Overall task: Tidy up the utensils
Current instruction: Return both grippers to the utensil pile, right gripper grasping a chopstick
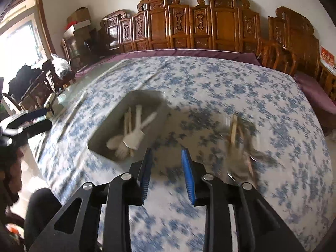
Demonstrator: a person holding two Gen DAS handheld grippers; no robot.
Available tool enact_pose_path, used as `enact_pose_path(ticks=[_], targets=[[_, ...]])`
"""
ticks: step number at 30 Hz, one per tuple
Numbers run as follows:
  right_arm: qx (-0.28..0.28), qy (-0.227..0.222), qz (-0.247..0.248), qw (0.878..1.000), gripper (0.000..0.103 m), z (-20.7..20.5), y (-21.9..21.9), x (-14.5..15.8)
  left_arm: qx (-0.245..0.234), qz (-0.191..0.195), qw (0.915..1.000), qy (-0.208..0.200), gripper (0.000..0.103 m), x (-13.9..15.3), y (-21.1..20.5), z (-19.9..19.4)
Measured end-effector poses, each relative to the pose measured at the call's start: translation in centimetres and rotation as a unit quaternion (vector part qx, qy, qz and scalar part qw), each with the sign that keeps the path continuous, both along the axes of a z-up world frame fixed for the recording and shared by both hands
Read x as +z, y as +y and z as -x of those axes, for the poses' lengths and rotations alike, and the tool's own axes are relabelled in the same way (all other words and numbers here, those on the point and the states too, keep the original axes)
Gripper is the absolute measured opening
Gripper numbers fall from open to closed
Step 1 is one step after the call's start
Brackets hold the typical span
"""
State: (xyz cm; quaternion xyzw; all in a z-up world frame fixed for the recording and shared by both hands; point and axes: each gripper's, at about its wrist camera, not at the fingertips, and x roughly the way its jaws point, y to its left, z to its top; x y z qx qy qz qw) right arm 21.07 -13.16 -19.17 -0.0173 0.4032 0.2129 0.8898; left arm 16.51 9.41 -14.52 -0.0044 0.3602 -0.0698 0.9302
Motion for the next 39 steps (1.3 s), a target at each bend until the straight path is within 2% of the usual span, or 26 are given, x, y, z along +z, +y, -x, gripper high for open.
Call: enact_pose_path(ticks=[8,17,19,26,29,33,39], targets=[[-0.018,0.006,0.036,0.999,0.031,2.4,-6.2,-1.3,-0.04,0.005,0.9991,0.016,0.096,-0.6,-4.4,-0.3],[-0.05,0.016,0.026,0.998,0.031,1.8,-11.7,-2.7,-0.077,0.006,0.9965,0.032,0.094,-2.1,-10.8,-1.6],[-0.05,0.023,0.028,0.998,0.031,1.3,-12.1,-3.4,-0.084,0.007,0.9955,0.043,0.091,-2.8,-12.0,-2.0],[-0.044,0.05,0.04,0.997,0.031,-2.0,-12.2,-6.7,-0.103,0.003,0.9921,0.071,0.091,-5.2,-15.5,-2.8],[-0.042,0.058,0.041,0.997,0.023,-3.5,-11.9,-7.9,-0.105,0.001,0.9912,0.08,0.091,-6.0,-16.4,-3.2],[-0.04,0.067,0.047,0.996,0.018,-5.2,-11.5,-9.1,-0.105,0.0,0.9902,0.092,0.091,-6.9,-17.2,-3.9],[-0.033,0.08,0.062,0.994,0.016,-6.9,-11.4,-10.0,-0.107,-0.013,0.9891,0.1,0.091,-7.8,-18.4,-4.8]])
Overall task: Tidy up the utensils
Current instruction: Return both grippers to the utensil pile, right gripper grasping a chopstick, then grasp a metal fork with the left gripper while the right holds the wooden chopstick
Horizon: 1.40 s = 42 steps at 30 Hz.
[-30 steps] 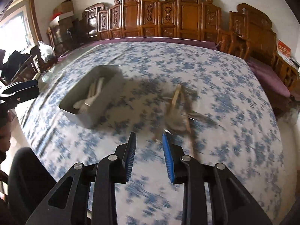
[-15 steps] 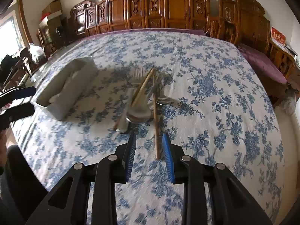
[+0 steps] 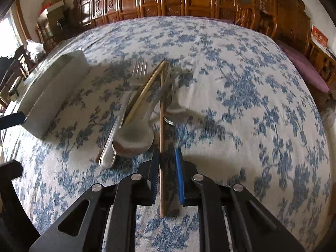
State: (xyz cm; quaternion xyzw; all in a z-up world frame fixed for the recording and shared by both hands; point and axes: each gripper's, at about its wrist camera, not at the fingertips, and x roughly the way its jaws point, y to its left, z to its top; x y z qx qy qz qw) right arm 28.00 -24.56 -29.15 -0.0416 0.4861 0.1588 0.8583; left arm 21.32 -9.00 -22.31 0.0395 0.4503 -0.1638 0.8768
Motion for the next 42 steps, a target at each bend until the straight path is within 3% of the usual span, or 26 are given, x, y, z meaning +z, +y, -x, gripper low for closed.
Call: enact_pose_path(ticks=[9,11,15,19,32,42], targets=[[0.021,-0.002,0.032,0.999,0.016,-1.7,1.3,-0.1,0.011,-0.004,0.9998,0.014,0.09,-1.4,-0.8,-1.3],[0.028,-0.008,0.041,0.999,0.006,-1.6,1.5,-0.1,0.013,-0.008,0.9998,0.015,0.09,-1.6,-0.9,-1.6],[0.037,-0.015,0.05,0.998,0.006,-1.3,1.6,0.0,0.016,-0.01,0.9997,0.017,0.091,-1.6,-1.0,-2.0],[0.031,-0.046,0.032,0.998,0.005,-0.7,0.9,1.4,0.021,-0.01,0.9996,0.015,0.091,-1.6,-1.1,-2.3],[-0.021,-0.08,-0.002,0.997,0.005,-1.0,-1.9,3.1,0.024,-0.009,0.9994,0.023,0.09,-1.8,-2.0,-4.0],[-0.026,-0.069,-0.007,0.997,0.006,-1.2,-2.2,2.5,0.027,0.001,0.9979,0.058,0.056,-3.3,-3.9,-9.1]])
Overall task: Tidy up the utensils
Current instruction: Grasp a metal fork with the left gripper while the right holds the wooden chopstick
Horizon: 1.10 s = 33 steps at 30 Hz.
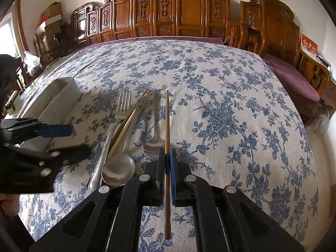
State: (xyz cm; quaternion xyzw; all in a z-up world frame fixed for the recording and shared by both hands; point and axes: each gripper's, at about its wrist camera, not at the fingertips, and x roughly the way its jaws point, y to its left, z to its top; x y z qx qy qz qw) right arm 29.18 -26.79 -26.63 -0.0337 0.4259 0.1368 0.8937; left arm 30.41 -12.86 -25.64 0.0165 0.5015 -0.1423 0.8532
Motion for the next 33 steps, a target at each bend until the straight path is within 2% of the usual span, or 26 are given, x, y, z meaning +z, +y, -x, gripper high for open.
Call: enact_pose_path(ticks=[1,2,3,7,14,19,27,33], targets=[[0.0,0.001,0.0,1.0,0.006,0.0,0.0,0.0,0.0,0.0,1.0,0.003,0.052,-0.2,-0.3,-0.3],[0.001,0.002,0.0,1.0,0.006,0.0,0.0,-0.1,0.002,-0.001,1.0,0.008,0.042,-0.4,-0.5,-0.8],[0.002,0.002,0.001,1.0,0.006,0.0,0.0,-0.2,0.007,-0.001,0.9998,0.016,0.038,-0.7,-0.8,-1.3],[0.003,0.003,0.004,1.0,0.006,-0.1,0.0,-0.3,0.021,0.011,0.9995,0.022,0.037,-1.1,-1.0,-2.3],[0.005,0.003,0.004,1.0,0.006,0.0,0.2,-0.5,0.041,0.011,0.9982,0.041,0.029,-2.3,-0.7,-3.5],[0.006,0.003,0.004,1.0,0.006,0.0,0.2,-0.5,0.053,0.014,0.9976,0.042,0.017,-2.2,-0.1,-3.5],[0.008,0.005,0.005,1.0,0.006,0.0,0.5,-0.6,0.055,0.013,0.9973,0.047,0.014,-2.3,0.0,-4.5],[0.009,0.005,0.004,1.0,0.006,0.0,0.5,-0.6,0.048,-0.002,0.9977,0.047,0.011,-2.3,-0.3,-4.8]])
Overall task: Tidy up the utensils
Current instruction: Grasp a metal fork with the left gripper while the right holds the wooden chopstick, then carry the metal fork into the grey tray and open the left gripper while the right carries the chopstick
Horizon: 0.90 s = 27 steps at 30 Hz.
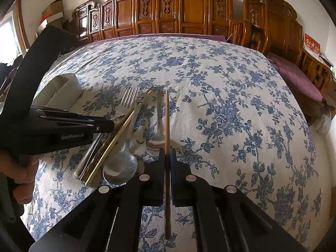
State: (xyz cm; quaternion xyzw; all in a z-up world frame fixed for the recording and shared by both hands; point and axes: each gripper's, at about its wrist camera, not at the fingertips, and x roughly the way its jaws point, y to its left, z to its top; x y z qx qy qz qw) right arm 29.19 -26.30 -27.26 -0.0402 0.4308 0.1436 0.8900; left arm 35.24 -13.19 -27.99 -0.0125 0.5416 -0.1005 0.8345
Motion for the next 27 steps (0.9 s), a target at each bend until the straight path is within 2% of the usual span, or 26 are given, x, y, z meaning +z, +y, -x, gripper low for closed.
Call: enact_pose_path(ticks=[3,9,27], targets=[[0.002,0.001,0.0,1.0,0.006,0.0,0.1,-0.1,-0.002,0.005,1.0,0.0,0.007,0.0,0.0,-0.1],[0.002,0.003,-0.002,1.0,0.006,0.0,0.1,-0.1,-0.009,-0.011,0.9999,-0.008,0.006,0.3,-0.1,0.1],[0.012,0.005,-0.015,1.0,0.006,0.2,1.0,0.3,-0.021,-0.002,0.9982,-0.056,0.006,4.6,1.5,2.5]])
